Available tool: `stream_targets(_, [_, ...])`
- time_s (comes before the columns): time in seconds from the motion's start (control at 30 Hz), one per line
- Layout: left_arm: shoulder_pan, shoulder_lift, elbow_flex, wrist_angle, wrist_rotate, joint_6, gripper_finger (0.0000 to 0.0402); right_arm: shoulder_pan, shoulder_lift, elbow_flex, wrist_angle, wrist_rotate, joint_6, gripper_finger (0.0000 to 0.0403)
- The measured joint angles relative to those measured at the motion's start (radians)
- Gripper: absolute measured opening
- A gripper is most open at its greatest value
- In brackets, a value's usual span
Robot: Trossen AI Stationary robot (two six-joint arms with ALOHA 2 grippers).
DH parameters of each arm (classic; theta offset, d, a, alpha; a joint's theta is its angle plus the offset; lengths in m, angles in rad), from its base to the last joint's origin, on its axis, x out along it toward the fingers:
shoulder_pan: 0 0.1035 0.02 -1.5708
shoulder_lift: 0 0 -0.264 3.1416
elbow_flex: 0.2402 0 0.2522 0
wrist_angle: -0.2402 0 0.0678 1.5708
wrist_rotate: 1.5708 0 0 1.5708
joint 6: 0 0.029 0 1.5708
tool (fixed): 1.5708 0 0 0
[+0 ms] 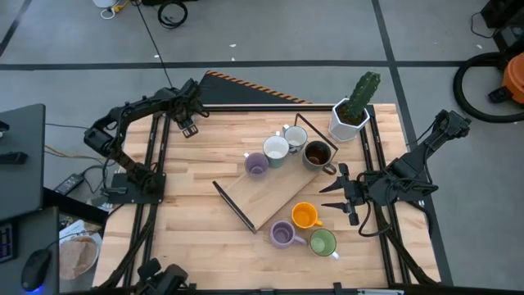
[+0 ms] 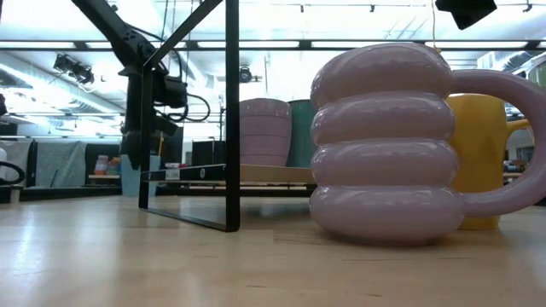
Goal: Place coffee mugs
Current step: Put the light blue mug on the shelf
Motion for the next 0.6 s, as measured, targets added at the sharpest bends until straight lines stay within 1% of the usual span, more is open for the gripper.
stream_targets(0.1, [0.011,0.000,0.000,0.003,0.023,-0.009,0.0087,0.000,0.000,0.000,0.000,0.000,0.000,0.0191])
stream_targets(0.23, [0.009,0.000,0.000,-0.019,0.028,-0.040,0.0026,0.000,0.000,0.000,0.000,0.000,0.000,0.0191])
stream_targets(0.4, [-0.033,-0.010,0.002,-0.077,0.069,-0.160,0.0025,0.000,0.000,0.000,0.000,0.000,0.000,0.0191])
stream_targets(0.5, [-0.094,-0.017,0.024,-0.181,0.178,-0.285,0.0025,0.000,0.000,0.000,0.000,0.000,0.000,0.0191])
stream_targets(0.6, [-0.188,-0.016,0.077,-0.283,0.292,-0.418,0.0025,0.000,0.000,0.000,0.000,0.000,0.000,0.0191])
